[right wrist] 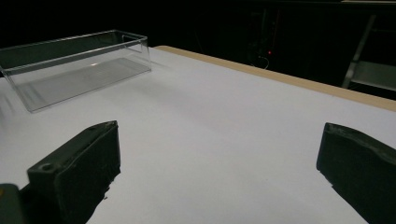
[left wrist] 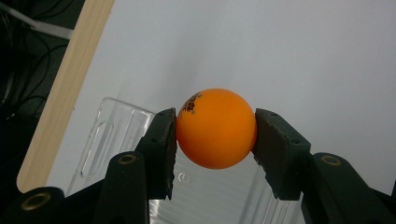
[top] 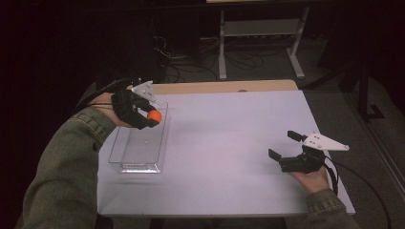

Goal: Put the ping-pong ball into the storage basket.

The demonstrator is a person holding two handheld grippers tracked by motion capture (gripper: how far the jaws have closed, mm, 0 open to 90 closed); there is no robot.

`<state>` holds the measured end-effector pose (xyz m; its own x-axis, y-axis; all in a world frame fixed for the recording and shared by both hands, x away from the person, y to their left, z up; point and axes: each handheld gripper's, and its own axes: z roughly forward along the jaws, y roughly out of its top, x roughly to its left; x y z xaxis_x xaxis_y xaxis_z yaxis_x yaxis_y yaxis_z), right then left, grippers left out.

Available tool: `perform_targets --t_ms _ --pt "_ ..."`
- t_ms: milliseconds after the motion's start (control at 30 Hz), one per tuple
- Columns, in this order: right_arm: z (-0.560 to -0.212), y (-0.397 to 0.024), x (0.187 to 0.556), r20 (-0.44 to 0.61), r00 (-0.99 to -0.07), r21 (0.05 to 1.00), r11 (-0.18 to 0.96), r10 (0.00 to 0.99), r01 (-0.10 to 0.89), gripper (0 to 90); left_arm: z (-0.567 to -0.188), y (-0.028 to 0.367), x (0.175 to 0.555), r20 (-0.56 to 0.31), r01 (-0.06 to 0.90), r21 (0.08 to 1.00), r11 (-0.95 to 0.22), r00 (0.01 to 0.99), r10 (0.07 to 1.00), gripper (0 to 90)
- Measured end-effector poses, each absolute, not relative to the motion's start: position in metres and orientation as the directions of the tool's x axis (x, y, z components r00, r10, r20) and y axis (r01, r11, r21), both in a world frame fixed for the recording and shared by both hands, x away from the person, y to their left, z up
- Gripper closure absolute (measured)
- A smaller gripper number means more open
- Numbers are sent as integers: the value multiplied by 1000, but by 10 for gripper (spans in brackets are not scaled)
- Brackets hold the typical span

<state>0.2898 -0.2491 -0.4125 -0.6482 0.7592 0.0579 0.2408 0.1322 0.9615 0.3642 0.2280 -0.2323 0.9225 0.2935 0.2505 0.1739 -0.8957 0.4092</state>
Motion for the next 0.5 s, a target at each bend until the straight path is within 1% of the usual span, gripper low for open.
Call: perform_targets --t_ms 500 --pt "-412 -250 290 58 -647 962 131 760 241 0 -233 241 360 227 206 363 -909 927 300 506"
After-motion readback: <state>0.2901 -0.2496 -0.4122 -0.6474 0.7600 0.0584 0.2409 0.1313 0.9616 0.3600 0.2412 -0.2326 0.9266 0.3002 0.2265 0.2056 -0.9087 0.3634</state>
